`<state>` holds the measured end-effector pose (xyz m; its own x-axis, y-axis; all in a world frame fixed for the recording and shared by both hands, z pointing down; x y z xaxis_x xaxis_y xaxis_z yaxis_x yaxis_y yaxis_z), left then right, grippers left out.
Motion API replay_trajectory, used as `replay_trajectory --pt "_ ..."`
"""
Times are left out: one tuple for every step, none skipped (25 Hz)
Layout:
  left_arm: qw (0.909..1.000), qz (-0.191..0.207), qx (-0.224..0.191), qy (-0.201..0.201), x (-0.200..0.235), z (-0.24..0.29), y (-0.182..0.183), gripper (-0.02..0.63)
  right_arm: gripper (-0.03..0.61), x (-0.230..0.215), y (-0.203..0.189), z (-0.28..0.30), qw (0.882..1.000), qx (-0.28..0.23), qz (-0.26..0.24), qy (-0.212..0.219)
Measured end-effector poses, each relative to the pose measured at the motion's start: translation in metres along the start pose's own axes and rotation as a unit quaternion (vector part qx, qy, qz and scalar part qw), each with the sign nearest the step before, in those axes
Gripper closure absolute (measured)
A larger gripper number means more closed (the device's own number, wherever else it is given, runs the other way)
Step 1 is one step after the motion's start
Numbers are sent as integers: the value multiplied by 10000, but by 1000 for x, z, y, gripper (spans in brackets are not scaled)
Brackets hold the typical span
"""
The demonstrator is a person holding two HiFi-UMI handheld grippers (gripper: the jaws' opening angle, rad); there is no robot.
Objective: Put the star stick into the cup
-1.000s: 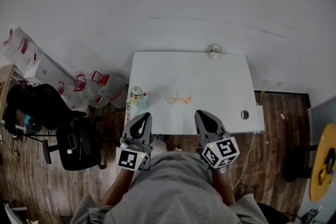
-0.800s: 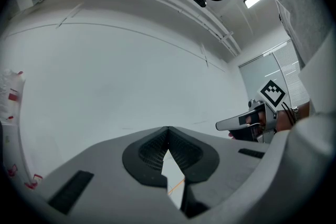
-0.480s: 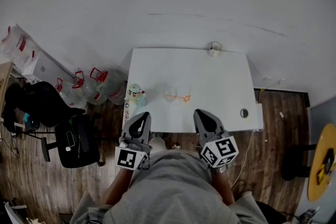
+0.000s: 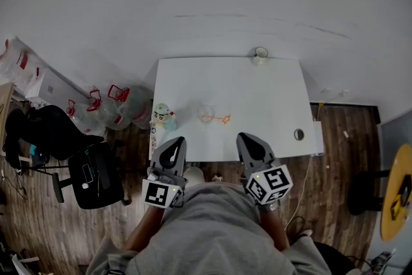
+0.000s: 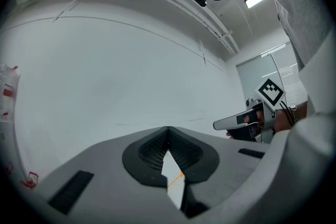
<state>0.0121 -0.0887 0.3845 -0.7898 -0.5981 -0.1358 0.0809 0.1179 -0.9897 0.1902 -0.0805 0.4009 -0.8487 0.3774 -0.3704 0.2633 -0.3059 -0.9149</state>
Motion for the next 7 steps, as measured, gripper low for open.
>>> replay_trajectory --pt "10000 -3 4 -12 -1 1 0 584 545 -1 -1 1 10000 15 0 3" --pt "10000 -6 13 -21 -1 2 -1 584 545 -1 -2 1 10000 28 -1 4" --pt "10000 -12 27 -26 -2 3 -3 584 545 -2 -3 2 10000 41 -3 2" --pt "10000 -29 45 -28 -2 4 -4 584 545 -3 -3 3 10000 53 -4 -2" --pt "10000 -62 65 -27 -2 5 -5 584 545 -3 -4 4 10000 64 -4 -7" --pt "9999 -108 86 -24 -2 6 -5 584 545 -4 -4 5 10000 74 -1 -11" --pt "9998 -156 107 -21 -2 7 -5 584 545 -5 -5 6 10000 84 2 -15"
Point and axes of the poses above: the fingertips, and each gripper's own axes: z forward along the fingers, x to its left, y out of its top, the point moved 2 cm from there along -z, backward along the fingers, and after that the axes turned 7 degrees about z, right-handed, at the moved point
